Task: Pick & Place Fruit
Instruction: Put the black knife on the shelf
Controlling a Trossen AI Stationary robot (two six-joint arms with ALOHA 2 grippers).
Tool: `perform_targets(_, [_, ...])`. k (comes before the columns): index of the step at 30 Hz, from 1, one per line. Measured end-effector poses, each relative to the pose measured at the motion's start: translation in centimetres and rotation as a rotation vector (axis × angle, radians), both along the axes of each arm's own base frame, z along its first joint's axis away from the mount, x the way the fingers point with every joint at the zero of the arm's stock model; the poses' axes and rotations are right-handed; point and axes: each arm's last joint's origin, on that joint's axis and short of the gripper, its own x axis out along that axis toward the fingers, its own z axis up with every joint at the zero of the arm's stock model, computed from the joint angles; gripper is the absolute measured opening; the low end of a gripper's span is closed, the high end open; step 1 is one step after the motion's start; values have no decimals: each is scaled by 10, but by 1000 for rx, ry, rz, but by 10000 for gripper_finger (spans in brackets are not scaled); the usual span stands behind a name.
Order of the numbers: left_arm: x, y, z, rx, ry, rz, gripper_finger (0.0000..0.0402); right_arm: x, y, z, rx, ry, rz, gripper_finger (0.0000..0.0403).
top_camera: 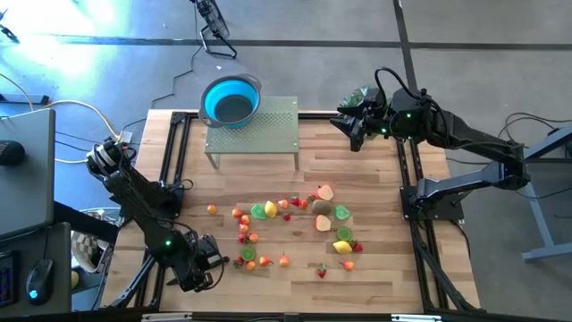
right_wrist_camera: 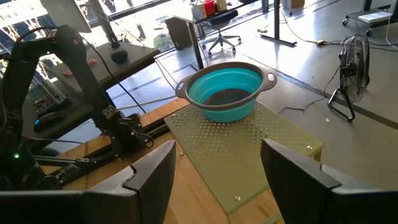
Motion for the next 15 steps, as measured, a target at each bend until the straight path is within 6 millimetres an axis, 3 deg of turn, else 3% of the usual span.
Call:
perform_targets(10, [-1,2,-1,3,26,56,251,0,0,0,1,0,1,228])
perform_targets(15, [2,-2,1,-35,-21,61,309,0,0,0,1,0,1,228])
